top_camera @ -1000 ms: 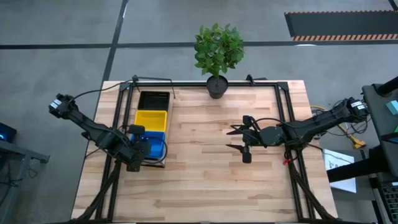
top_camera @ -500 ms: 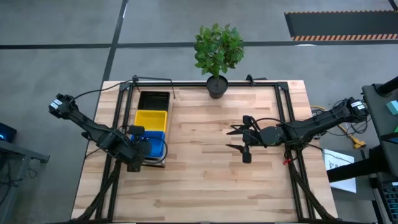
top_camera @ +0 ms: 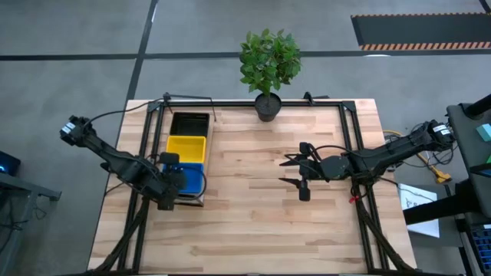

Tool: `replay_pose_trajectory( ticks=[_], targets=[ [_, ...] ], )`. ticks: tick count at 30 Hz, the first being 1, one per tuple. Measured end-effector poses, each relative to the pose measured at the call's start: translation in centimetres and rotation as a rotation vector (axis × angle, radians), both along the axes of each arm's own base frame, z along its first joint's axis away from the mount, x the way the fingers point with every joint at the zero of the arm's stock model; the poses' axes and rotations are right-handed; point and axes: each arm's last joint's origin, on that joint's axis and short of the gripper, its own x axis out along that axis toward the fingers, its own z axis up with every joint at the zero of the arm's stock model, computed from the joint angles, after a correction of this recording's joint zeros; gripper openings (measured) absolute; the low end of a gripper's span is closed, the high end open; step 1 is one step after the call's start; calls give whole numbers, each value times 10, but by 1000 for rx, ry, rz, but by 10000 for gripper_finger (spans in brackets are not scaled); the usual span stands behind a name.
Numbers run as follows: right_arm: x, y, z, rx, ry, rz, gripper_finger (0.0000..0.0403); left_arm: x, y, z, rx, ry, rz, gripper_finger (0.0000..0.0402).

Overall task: Stack baskets on shelf by color
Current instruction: Return to Home Position

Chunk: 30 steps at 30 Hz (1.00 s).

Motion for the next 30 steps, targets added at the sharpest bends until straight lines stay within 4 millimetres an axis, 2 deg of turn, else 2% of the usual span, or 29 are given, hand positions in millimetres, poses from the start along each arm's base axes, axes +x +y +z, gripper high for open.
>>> replay_pose_trajectory(
  ticks=[7,12,15,18,21,23,30],
  targets=[
    [0,0,0,0,0,-1,212,0,7,-13,61,43,-9,10],
    [0,0,0,-58,5,20,212,-2,8,-8,77,-11,-28,3],
    [-1,-1,-5,-146,-13,54,208,-4,9,6,86,-225,-113,1],
    [-2,-3,-15,-244,-100,86,198,-4,11,13,115,-514,-275,0],
    [-9,-8,-27,-315,-151,137,182,-7,18,11,180,-755,-392,0],
    [-17,-14,-32,-330,-176,123,168,-15,26,2,200,-827,-436,0],
    [-49,-41,-33,-322,-276,33,119,-41,54,-23,224,-941,-306,0]
  ],
)
